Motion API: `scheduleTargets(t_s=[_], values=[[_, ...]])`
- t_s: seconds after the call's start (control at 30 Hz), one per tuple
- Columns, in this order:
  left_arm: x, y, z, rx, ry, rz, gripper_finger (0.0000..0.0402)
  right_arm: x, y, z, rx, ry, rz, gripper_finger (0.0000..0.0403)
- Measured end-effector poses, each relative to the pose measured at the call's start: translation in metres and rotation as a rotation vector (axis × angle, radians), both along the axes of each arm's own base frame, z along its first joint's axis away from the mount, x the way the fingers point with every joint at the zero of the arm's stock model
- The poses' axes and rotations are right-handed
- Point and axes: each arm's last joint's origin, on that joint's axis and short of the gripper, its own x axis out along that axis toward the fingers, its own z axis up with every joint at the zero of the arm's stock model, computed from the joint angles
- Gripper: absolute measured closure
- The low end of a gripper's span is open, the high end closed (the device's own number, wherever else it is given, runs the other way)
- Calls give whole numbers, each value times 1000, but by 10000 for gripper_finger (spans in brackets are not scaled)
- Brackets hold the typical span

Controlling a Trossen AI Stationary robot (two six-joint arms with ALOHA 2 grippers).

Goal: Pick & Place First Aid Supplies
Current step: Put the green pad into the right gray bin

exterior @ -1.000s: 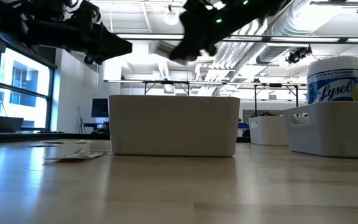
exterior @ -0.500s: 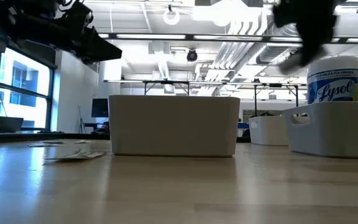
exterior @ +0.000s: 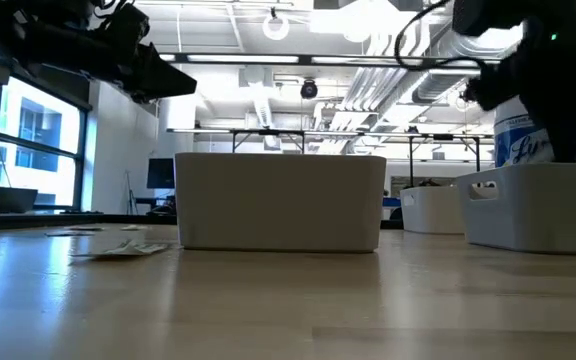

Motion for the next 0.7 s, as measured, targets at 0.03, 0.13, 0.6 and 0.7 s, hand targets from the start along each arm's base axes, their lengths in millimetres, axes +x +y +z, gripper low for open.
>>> scheduleTargets(t_s=[0.03,0.13,0.6,0.7], values=[[0,0,0,1,0,9,250,1,-1,-6,21,-15,0,402],[0,1,0,2,1,31,250,5,-3,-19,46,-75,13,399],[0,1,0,-5,-2,38,250,9,-26,-12,-113,-109,-12,317],[-1,2,-1,-11,21,63,250,13,-28,15,-199,-116,8,317]])
